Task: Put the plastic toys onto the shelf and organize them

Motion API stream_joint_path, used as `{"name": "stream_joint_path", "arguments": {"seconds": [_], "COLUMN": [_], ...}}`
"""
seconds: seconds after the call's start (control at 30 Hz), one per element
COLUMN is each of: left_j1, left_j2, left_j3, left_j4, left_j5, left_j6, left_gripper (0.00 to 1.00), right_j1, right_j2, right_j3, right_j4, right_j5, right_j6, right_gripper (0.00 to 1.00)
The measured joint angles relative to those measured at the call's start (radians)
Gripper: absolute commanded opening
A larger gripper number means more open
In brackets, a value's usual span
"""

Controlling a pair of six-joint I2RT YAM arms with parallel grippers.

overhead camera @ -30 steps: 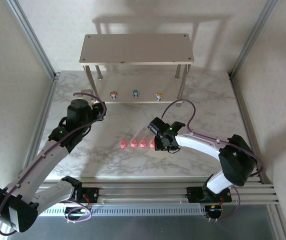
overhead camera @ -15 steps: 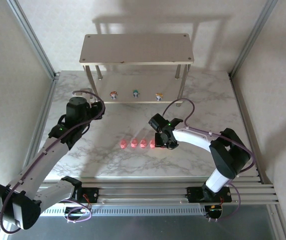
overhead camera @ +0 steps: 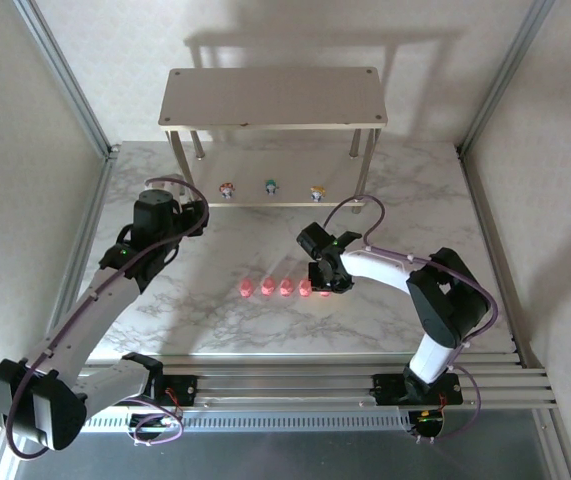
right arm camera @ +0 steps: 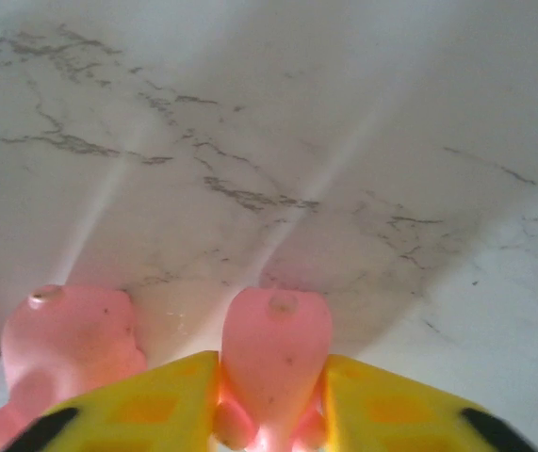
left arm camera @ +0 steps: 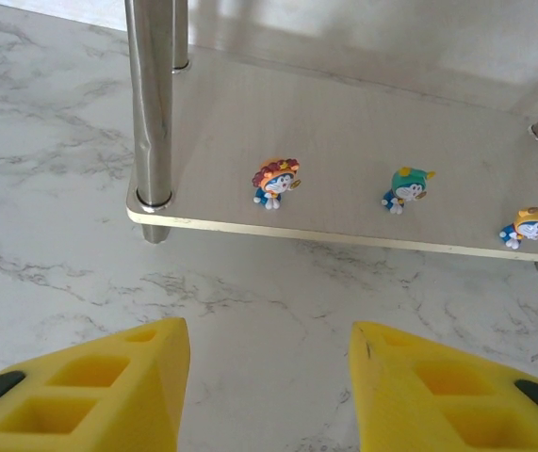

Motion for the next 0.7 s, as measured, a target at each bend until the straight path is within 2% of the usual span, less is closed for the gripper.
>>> {"name": "stream_joint_path", "arguments": {"seconds": [0.03, 0.07, 0.27, 0.4, 0.57, 0.7], "left_j1": [0.002, 0.004, 0.011, 0.014, 0.014, 0.015], "left_j2": [0.004, 0.008, 0.032, 0.061, 0.094, 0.132], "left_j3": [0.003, 0.005, 0.027, 0.064, 0.134, 0.23], "left_j4": [0.002, 0.003, 0.007, 0.008, 0.003, -0.007], "left_j5": [0.0, 0.0, 0.015, 0.029, 0.043, 0.052], "left_j6": [0.0, 0.0, 0.0, 0.0, 0.013, 0.034], "left_gripper": [0.48, 0.48, 0.48, 0.48, 0.48, 0.49], "right_j1": [0.0, -0.001, -0.026, -0.038, -0.068, -0.128], "right_j2": [0.002, 0.003, -0.014, -0.066, -0.159, -0.199], "right_j3": [0.0, 0.0, 0.002, 0.055, 0.264, 0.534], "right_j4": [0.004, 0.005, -0.007, -0.087, -0.223, -0.319], "right_j5": [-0.003, -0.006, -0.021, 0.006, 0.062, 0.123], "right_j6": [-0.002, -0.006, -0.018, -0.056, -0.14, -0.232], "right_gripper": [0.02, 0.0, 0.0, 0.0, 0.0, 0.0]}}
